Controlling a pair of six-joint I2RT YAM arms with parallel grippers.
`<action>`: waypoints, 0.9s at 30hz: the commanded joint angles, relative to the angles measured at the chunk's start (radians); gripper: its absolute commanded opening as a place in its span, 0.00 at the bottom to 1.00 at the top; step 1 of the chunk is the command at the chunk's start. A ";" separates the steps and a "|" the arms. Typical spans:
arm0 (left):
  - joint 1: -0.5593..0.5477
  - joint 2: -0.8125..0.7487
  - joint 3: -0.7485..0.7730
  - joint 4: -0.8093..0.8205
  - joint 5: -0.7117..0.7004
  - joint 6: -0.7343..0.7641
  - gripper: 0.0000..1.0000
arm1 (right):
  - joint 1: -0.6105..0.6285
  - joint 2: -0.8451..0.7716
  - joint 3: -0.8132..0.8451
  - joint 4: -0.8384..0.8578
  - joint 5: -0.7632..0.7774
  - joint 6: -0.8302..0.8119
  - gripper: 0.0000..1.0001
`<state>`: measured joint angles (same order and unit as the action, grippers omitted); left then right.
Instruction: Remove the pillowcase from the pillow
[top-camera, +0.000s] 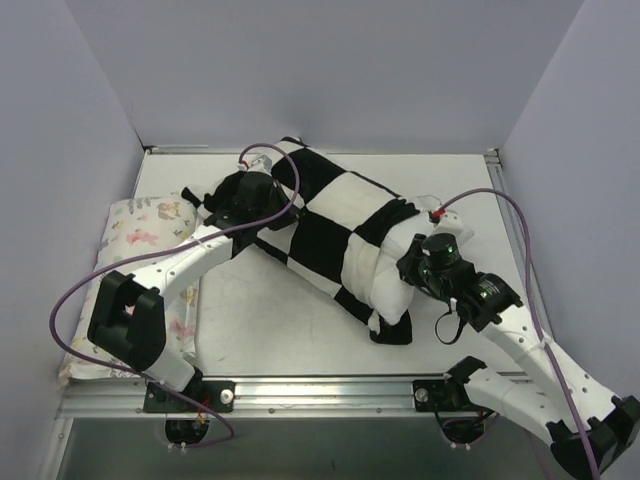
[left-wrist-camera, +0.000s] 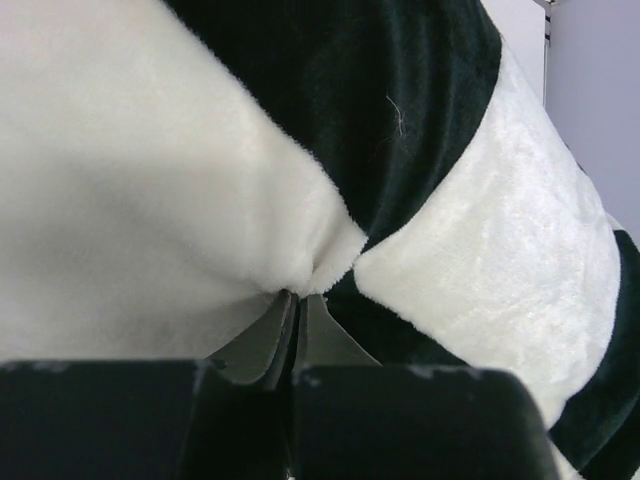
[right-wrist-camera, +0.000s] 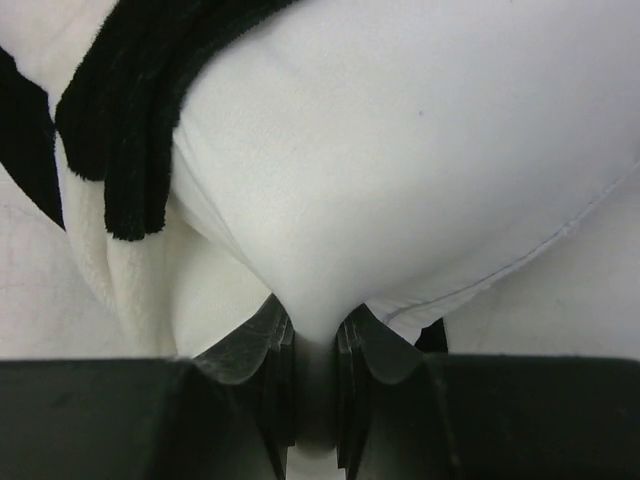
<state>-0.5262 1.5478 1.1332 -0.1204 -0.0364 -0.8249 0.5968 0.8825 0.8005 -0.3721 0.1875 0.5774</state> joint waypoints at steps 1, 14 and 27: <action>0.097 0.034 0.079 -0.064 -0.112 0.046 0.00 | -0.073 -0.077 0.057 -0.152 0.118 -0.060 0.00; 0.341 0.067 0.195 -0.179 -0.183 0.084 0.00 | -0.316 -0.157 0.218 -0.269 0.021 -0.126 0.00; 0.181 -0.047 0.116 -0.122 -0.042 0.158 0.69 | -0.342 -0.111 0.207 -0.252 -0.079 -0.134 0.00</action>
<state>-0.3264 1.5875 1.2697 -0.2672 0.0299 -0.7181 0.2722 0.7906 1.0126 -0.6300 0.0044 0.4728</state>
